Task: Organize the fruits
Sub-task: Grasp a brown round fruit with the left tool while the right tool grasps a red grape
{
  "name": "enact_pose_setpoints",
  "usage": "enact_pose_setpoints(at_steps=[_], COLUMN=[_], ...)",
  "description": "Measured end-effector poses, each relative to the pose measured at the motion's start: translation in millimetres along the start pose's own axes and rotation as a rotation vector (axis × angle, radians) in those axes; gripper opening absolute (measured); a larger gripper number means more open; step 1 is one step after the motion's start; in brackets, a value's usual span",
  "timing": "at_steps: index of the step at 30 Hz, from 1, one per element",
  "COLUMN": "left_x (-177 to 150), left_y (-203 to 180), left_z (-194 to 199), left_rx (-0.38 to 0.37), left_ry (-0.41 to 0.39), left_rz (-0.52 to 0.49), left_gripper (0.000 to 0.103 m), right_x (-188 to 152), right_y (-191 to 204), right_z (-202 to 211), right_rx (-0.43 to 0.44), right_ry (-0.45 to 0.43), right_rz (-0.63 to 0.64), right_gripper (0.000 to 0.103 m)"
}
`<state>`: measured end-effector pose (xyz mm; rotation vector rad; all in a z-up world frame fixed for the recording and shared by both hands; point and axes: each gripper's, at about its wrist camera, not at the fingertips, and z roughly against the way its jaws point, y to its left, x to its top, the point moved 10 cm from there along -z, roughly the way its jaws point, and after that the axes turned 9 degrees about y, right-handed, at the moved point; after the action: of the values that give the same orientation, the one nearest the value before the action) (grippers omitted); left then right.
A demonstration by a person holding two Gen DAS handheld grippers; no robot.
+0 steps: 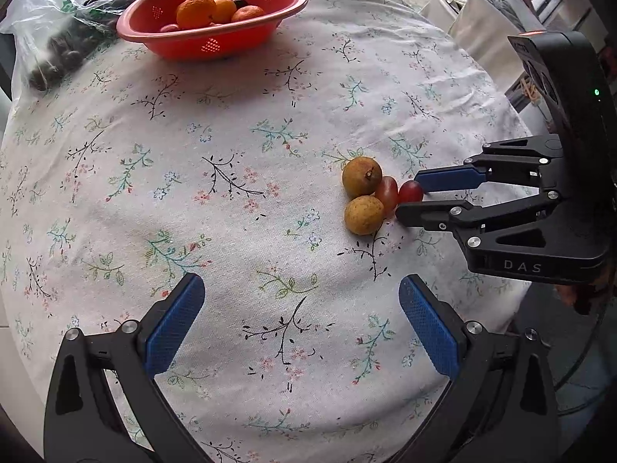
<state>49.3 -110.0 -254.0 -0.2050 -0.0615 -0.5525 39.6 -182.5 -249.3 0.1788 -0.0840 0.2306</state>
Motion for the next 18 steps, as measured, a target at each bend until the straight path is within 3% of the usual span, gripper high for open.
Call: enact_pose_setpoints(at_steps=[18], left_x=[29.3], left_y=[-19.6], left_z=[-19.0], left_rx=[-0.016], left_ry=[0.010], left_rz=[-0.025], left_gripper=[0.101], right_x=[-2.3], right_y=[-11.5], right_z=[10.0], right_rx=[0.063], right_ry=[-0.008], right_rz=[-0.032], right_gripper=[0.025])
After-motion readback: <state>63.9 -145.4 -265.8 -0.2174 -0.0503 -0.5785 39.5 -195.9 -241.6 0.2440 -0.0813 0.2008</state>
